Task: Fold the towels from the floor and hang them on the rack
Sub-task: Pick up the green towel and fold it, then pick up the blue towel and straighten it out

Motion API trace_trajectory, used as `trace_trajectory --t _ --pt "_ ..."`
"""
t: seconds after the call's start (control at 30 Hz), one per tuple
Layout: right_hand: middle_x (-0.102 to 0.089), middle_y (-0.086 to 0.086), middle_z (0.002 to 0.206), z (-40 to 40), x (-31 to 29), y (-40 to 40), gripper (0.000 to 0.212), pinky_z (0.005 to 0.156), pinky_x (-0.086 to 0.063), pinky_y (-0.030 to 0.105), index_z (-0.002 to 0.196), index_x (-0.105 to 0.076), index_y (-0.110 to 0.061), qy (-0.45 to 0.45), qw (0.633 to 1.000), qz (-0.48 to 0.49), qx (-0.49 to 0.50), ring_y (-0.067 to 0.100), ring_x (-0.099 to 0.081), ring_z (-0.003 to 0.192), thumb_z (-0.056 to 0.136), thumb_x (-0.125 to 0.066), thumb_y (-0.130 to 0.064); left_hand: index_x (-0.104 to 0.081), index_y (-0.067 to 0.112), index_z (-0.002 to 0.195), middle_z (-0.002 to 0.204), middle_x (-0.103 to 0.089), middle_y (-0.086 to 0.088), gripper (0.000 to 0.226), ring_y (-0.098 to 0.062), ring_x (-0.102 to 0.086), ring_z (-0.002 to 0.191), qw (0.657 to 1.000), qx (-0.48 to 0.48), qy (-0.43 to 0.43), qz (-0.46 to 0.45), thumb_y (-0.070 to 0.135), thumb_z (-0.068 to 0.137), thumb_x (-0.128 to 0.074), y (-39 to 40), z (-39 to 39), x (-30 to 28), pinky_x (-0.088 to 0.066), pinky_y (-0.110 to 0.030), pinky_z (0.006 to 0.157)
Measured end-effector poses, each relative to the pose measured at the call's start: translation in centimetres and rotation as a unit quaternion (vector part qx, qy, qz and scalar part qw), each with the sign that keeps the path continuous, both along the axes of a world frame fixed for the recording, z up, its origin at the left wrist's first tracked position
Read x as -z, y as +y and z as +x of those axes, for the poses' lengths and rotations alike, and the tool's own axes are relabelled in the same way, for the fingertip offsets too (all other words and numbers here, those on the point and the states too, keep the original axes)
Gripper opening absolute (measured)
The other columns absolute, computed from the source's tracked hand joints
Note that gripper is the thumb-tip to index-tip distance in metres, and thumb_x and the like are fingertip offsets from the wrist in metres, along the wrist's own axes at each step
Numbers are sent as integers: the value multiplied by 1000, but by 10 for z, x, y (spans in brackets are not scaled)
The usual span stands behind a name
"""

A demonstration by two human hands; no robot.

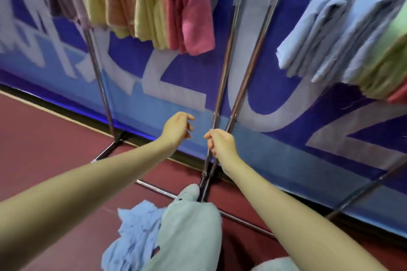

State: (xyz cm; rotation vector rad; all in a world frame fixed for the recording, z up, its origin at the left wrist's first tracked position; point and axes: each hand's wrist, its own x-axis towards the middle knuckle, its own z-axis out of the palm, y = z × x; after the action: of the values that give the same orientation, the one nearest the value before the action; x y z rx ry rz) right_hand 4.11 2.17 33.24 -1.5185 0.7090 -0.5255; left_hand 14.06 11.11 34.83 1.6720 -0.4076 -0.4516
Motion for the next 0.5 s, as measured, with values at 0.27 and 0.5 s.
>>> trace_trajectory --t 0.27,0.5 --pt "-42 2 54 73 99 85 31 33 -20 13 68 -57 -12 137 980 138 -45 5 -29 30 96 -43 -11 -58 14 92 76 -60 -8 16 -19 -52 54 985 -54 68 150 16 98 -44 93 76 124 -39 -21 45" --pt "-47 2 55 119 189 129 26 37 -28 18 64 -58 -14 258 958 106 -72 12 -37 43 87 -47 -7 -55 12 97 76 -61 -3 15 -19 -54 61 962 -38 140 230 23 100 -46 167 105 235 -42 -24 53"
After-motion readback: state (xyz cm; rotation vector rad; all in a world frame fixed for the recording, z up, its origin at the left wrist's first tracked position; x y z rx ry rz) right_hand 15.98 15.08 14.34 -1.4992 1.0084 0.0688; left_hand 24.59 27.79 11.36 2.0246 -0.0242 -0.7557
